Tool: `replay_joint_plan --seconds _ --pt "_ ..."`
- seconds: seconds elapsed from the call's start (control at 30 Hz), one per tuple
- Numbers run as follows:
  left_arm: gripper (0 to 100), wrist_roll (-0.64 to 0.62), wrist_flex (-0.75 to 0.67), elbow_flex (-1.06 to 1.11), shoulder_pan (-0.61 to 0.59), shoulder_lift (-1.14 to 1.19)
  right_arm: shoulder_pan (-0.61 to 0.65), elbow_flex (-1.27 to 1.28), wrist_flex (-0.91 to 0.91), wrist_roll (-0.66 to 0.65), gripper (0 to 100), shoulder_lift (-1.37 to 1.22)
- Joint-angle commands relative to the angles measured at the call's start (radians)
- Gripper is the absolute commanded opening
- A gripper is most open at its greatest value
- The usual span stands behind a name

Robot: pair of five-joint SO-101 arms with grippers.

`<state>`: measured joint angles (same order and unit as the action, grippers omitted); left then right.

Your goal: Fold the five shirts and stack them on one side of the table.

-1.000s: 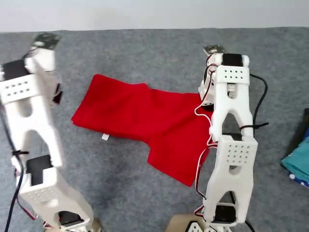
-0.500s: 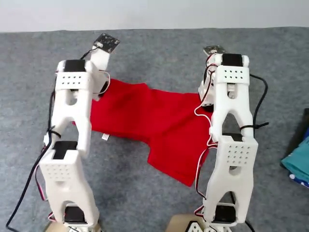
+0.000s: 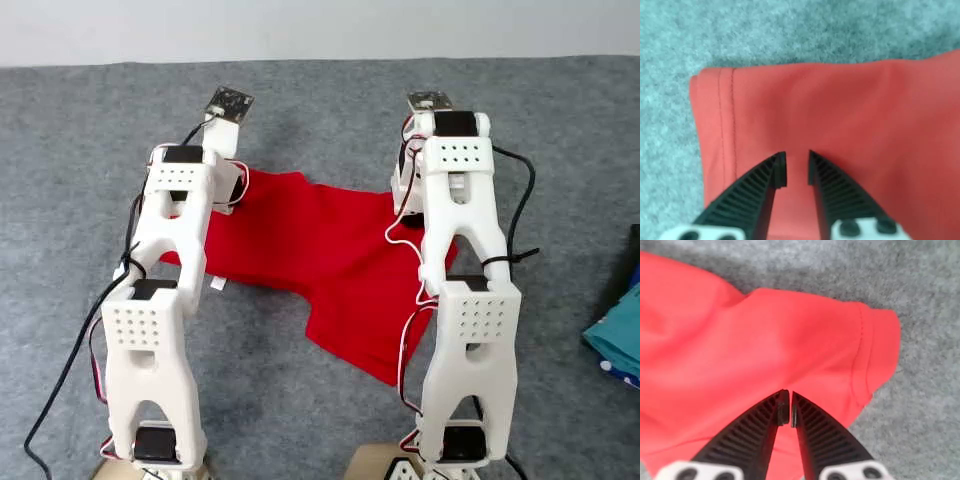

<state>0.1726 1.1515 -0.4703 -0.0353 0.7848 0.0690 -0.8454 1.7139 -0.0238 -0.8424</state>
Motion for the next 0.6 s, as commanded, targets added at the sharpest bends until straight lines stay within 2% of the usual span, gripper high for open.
replay_joint_plan --seconds 0.0,0.23,0.57 --pt "10 -0.006 0.075 -0.116 -0.031 0.023 -0.008 -0.054 -0.008 0.009 1.5 -0.015" --pt "11 -0.005 0.321 -0.371 -0.098 0.183 -0.064 -0.054 -0.008 0.009 1.5 -0.036" --pt "11 -0.005 0.509 -0.777 -0.087 0.276 -0.09 -0.084 0.024 0.008 1.5 -0.027"
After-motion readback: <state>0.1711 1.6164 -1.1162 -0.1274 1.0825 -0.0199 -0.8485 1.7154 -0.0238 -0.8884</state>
